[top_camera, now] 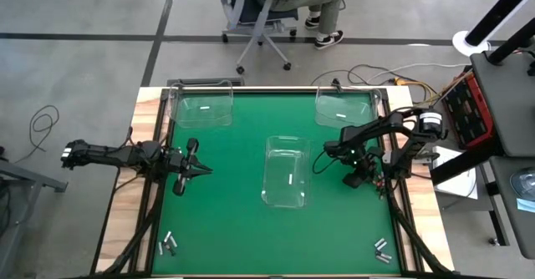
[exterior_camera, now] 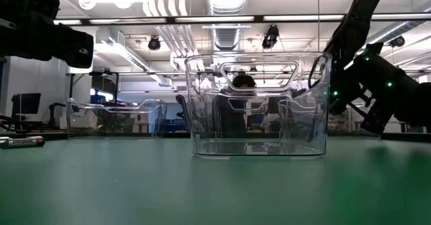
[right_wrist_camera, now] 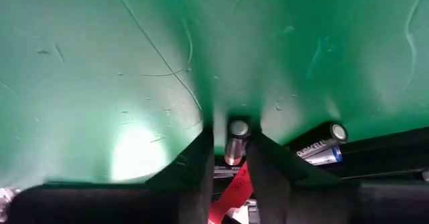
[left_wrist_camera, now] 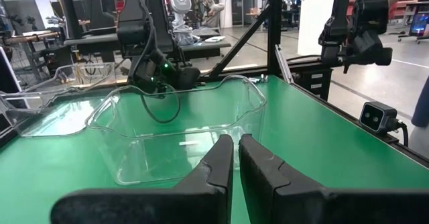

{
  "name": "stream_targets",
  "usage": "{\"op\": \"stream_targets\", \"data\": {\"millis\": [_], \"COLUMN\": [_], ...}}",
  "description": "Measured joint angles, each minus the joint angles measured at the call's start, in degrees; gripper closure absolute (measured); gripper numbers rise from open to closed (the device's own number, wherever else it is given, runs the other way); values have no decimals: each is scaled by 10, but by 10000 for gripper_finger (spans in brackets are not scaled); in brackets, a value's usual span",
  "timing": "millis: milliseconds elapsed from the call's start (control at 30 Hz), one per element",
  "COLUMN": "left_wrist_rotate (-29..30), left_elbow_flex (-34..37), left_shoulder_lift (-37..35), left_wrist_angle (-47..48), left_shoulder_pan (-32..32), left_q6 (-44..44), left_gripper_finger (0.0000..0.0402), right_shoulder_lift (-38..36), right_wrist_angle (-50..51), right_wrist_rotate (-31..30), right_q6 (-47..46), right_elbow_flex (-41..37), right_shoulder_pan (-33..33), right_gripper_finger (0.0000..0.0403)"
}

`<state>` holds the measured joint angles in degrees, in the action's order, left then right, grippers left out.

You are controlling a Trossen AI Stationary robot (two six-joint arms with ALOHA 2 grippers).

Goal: Sort batteries
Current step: Put the black battery into the top right transparent bin

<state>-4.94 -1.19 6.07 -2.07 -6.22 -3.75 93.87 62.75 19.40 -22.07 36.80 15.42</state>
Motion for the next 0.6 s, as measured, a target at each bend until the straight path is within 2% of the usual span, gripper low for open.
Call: {"op": "stream_targets", "data": {"millis": [200,400,600], "left_wrist_rotate": [0,0,0], "left_elbow_flex": [0,0,0], "left_shoulder_lift": [0,0,0], "left_wrist_angle": [0,0,0], "left_shoulder_pan": [0,0,0], "left_q6": [0,0,0], "left_gripper_finger": [394,394,394], "right_shoulder_lift": [-5,-58,-147], "right_wrist_angle": [4,49,104], "right_wrist_rotate": [-6,-25,-20], "right_q6": [-3,-11,-84], "right_elbow_flex": [3,49,129], "right_shoulder_pan": [0,0,0], "right_gripper_finger": [380,380,382]}}
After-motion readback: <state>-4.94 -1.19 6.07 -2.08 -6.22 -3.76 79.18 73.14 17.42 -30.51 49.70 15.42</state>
